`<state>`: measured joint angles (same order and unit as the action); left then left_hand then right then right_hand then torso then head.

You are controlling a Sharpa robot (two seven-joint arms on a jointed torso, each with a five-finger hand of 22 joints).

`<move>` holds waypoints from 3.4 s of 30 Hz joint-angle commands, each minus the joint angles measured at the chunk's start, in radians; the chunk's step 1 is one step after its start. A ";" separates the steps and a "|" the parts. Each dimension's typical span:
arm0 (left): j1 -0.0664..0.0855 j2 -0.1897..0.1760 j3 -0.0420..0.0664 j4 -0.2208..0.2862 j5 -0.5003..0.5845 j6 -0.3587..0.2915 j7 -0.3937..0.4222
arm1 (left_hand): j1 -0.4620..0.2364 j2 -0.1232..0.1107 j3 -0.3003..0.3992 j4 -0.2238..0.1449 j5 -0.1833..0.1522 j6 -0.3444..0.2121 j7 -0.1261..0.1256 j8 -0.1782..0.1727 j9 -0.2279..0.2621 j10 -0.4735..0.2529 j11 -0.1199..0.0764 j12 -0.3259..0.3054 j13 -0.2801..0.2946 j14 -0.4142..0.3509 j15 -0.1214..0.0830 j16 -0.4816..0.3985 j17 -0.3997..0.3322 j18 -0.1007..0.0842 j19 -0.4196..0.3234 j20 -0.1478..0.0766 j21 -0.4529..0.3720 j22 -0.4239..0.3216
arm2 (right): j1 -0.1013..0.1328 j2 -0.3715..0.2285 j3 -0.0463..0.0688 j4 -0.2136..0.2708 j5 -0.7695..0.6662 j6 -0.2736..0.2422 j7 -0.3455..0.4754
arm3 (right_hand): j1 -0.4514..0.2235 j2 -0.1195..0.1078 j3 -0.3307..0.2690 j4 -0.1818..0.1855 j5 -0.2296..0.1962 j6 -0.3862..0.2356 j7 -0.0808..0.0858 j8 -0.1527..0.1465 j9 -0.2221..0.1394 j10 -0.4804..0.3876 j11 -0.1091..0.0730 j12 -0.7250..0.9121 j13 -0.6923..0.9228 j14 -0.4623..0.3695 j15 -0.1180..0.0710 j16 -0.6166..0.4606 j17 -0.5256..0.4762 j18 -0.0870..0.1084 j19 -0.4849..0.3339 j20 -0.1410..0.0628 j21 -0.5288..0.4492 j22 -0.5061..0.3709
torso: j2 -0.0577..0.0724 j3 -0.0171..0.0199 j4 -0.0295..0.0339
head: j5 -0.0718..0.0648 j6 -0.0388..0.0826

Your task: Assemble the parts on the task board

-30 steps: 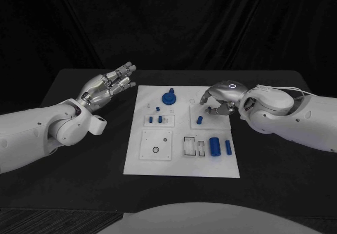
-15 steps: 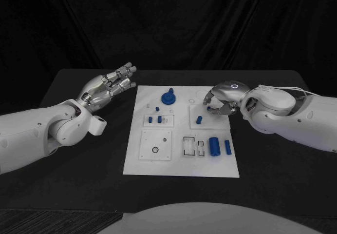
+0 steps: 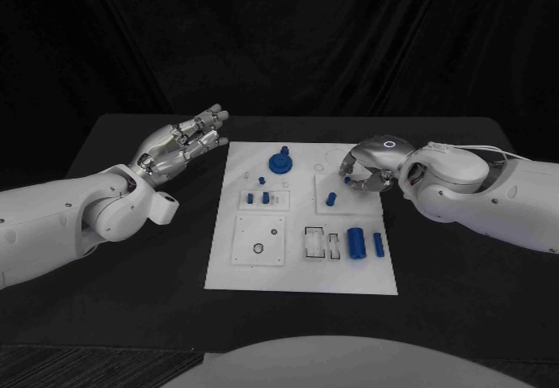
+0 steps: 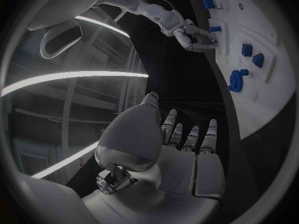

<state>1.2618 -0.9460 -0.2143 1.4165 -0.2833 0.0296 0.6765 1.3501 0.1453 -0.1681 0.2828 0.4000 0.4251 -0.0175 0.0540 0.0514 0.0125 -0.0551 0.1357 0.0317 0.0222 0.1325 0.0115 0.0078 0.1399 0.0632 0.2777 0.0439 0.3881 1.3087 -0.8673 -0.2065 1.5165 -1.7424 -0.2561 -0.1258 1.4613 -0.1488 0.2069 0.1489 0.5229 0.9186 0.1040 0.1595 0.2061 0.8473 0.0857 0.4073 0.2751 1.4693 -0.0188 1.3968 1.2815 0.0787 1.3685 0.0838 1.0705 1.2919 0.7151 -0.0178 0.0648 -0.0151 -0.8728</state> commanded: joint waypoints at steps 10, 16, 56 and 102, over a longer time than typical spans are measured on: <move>-0.003 0.007 0.001 -0.005 0.008 0.015 0.210 | 0.032 0.006 -0.039 0.002 0.027 -0.002 0.011 -0.013 -0.009 -0.004 0.009 0.023 -0.008 0.012 0.011 0.006 0.003 0.037 0.005 0.012 -0.004 -0.012 | -0.007 0.006 0.001 -0.011 -0.011 -0.005 -0.013 | -0.041 0.000 0.035 -0.012 0.014 0.031 0.009 -0.005 0.006 0.042 -0.010 0.043 0.003 0.012 -0.001 -0.005 -0.002 0.020 0.007 0.003 -0.007 0.148 | 0.000 -0.0008 0.0001 | -0.004 0.000; -0.004 0.007 0.001 -0.006 0.008 0.013 0.206 | 0.050 0.009 -0.037 0.000 0.046 -0.001 0.014 -0.013 -0.009 -0.004 0.013 0.027 -0.007 0.016 0.015 0.010 0.005 0.036 0.007 0.013 -0.003 -0.013 | -0.010 0.012 0.001 -0.016 -0.011 -0.012 -0.006 | -0.041 0.002 0.043 -0.017 0.012 0.046 0.012 0.002 0.013 0.054 -0.013 0.049 0.005 0.014 0.000 -0.004 -0.001 0.019 0.010 0.003 -0.003 0.149 | -0.001 -0.0012 0.0000 | -0.003 0.000; -0.024 0.010 0.001 -0.014 0.008 0.010 0.195 | 0.085 0.017 -0.036 -0.002 0.075 0.033 0.033 -0.008 -0.005 -0.002 0.031 0.039 -0.006 0.033 0.031 0.026 0.009 0.030 0.019 0.015 -0.001 -0.016 | -0.013 -0.007 0.001 0.006 0.026 -0.084 0.040 | 0.003 0.044 0.099 -0.099 0.014 0.143 0.018 0.057 0.089 0.178 -0.026 0.044 -0.015 0.021 0.004 0.007 0.012 0.013 0.025 0.006 0.045 0.160 | -0.001 -0.0019 0.0000 | 0.001 0.000; -0.032 0.016 0.001 -0.027 0.008 0.006 0.186 | 0.095 0.022 -0.034 -0.001 0.080 0.030 0.041 -0.010 -0.006 0.000 0.040 0.048 -0.005 0.025 0.023 0.023 0.007 0.028 0.016 0.013 -0.003 -0.024 | -0.022 0.157 0.001 0.178 -0.009 0.015 0.017 | 0.004 0.040 0.101 -0.115 0.007 0.129 0.019 0.045 0.096 0.186 -0.026 0.031 -0.023 0.023 0.002 0.008 0.013 0.013 0.023 0.004 0.044 0.158 | -0.005 -0.0021 0.0005 | 0.066 0.000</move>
<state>1.2313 -0.9307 -0.2144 1.3869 -0.2819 0.0329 0.6777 1.4344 0.1664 -0.1681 0.2825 0.4628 0.4539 0.0214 0.0540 0.0514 0.0147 -0.0242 0.1665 0.0319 0.0486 0.1590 0.0233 0.0083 0.1398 0.0761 0.2929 0.0440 0.3743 1.2895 -0.7114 -0.2063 1.6960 -1.7258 -0.2607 -0.0975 1.4528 -0.1261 0.2856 0.0479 0.5335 1.0418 0.1169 0.1870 0.2745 1.0188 0.0645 0.4385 0.2551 1.4691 -0.0185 1.3981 1.2833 0.0785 1.3882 0.0893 1.0928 1.2919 0.7096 -0.0199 0.0652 0.0498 -0.8725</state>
